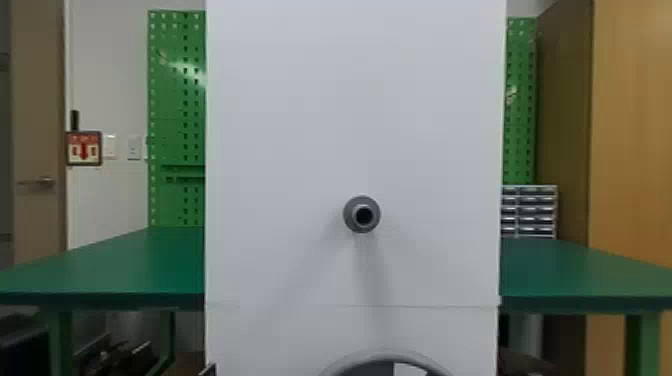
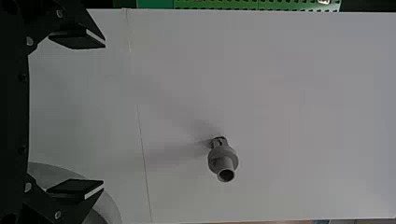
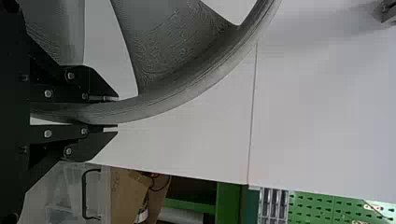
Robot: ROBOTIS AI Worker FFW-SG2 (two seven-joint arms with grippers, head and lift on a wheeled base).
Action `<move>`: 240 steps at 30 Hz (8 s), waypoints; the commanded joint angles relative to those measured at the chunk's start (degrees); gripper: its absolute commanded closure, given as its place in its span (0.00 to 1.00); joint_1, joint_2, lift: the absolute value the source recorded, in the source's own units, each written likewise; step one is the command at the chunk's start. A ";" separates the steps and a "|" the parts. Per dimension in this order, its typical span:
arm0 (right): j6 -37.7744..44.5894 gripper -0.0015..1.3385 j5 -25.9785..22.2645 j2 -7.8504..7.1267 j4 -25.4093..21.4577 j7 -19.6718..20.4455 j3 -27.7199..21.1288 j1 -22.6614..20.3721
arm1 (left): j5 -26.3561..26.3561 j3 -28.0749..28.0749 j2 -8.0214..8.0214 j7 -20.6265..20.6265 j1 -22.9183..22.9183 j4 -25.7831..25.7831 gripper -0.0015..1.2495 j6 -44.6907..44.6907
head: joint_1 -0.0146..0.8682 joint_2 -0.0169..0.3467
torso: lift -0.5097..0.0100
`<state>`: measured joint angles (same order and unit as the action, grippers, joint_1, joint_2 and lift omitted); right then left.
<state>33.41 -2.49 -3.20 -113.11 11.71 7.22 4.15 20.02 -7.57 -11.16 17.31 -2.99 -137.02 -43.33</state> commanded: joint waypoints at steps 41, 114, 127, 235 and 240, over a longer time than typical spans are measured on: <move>27.14 0.93 -8.50 -2.34 -13.89 6.75 3.86 18.88 | -0.07 0.01 -0.09 0.00 0.09 0.00 0.17 -1.59 | 0.05 0.13 | 0.03; 31.10 0.94 -24.58 -1.46 -5.90 15.45 0.17 38.92 | -1.12 3.96 -1.49 -1.05 -2.20 0.00 0.17 -5.01 | 0.05 0.13 | 0.03; 31.36 0.94 -24.67 -0.76 -4.31 15.54 0.52 40.59 | -1.03 4.31 -1.76 -1.23 -2.55 0.00 0.17 -5.10 | 0.05 0.13 | 0.03; 23.54 0.93 -21.51 -0.32 11.24 17.29 1.31 46.92 | -1.21 7.48 -2.99 -2.64 -4.31 0.00 0.17 -5.98 | 0.05 0.13 | 0.03; 22.57 0.94 -21.77 -0.23 11.95 17.21 1.40 47.00 | -1.30 7.57 -2.99 -2.72 -4.31 0.00 0.17 -6.07 | 0.05 0.13 | 0.03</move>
<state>56.60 -24.10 -3.47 -101.69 29.00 8.51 51.06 18.79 -0.09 -14.15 14.66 -7.29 -137.02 -49.31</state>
